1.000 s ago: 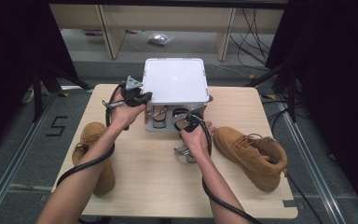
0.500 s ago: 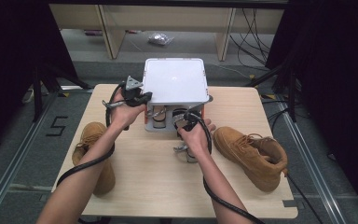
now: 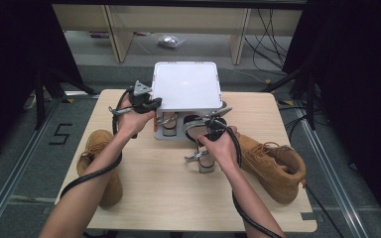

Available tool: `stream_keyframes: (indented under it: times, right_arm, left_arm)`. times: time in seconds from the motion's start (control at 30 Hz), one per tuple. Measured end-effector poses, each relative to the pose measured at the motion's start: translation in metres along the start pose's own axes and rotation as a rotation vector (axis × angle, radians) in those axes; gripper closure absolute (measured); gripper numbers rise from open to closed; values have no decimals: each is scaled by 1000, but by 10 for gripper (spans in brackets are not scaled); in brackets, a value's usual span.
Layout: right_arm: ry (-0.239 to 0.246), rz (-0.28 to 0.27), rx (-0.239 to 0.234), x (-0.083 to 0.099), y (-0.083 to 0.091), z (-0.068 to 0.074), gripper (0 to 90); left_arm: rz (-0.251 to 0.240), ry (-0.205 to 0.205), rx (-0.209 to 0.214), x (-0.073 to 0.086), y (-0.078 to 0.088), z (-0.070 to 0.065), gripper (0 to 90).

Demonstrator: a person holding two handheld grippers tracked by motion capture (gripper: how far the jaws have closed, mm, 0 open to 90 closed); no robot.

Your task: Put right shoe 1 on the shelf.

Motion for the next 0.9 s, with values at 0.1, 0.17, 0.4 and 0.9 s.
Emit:
stream_keyframes:
  times: [0.1,0.17,0.4,0.9]
  right_arm:
    - [14,-16,-13,6,11,-6,593]
    - [21,-38,-23,10,16,-10,683]
    - [17,22,-52,36,21,-18,884]
    - [42,25,-66,67,19,-26,900]
  left_arm:
    - [-1,1,-1,0,0,0,898]
    - [-1,0,-3,0,0,0,898]
    - [-3,3,-1,0,0,0,898]
    - [-6,3,-2,1,0,0,898]
Point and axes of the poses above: each handheld gripper's, and its own axes: y roughly backward along the jaws, x roughly out of its underside, z roughly to its left, the point moved 5 cm from there along -y, roughly forward along the jaws
